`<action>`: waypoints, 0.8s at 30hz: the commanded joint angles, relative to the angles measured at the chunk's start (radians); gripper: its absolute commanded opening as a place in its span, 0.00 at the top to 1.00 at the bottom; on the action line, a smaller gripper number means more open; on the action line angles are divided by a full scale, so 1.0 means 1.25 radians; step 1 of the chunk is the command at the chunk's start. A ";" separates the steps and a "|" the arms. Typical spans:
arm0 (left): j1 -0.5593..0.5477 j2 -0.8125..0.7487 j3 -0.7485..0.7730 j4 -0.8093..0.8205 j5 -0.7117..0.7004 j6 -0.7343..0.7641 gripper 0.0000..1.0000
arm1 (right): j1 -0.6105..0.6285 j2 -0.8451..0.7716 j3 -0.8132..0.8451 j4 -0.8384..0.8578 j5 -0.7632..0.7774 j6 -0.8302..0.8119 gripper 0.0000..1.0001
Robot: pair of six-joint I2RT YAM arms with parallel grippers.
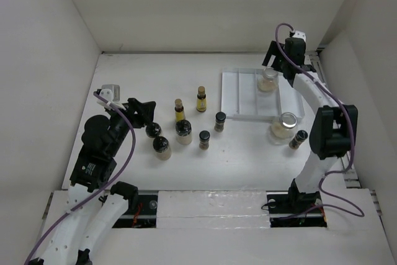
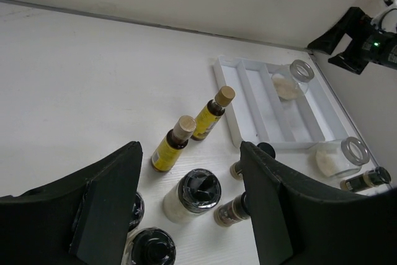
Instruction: Organize the condiment bottles
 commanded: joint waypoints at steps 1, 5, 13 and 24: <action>0.003 0.003 -0.003 0.031 0.004 0.003 0.40 | 0.015 -0.180 -0.087 0.038 0.046 -0.008 0.03; 0.003 0.003 -0.003 0.031 0.011 -0.005 0.38 | 0.066 -0.391 -0.360 0.059 0.141 0.022 0.04; 0.003 -0.027 -0.003 0.031 0.018 -0.014 0.37 | 0.083 -0.636 -0.639 -0.033 0.226 0.041 0.01; 0.003 -0.044 -0.003 0.031 0.026 -0.014 0.37 | 0.027 -0.576 -0.659 -0.071 0.209 0.065 0.02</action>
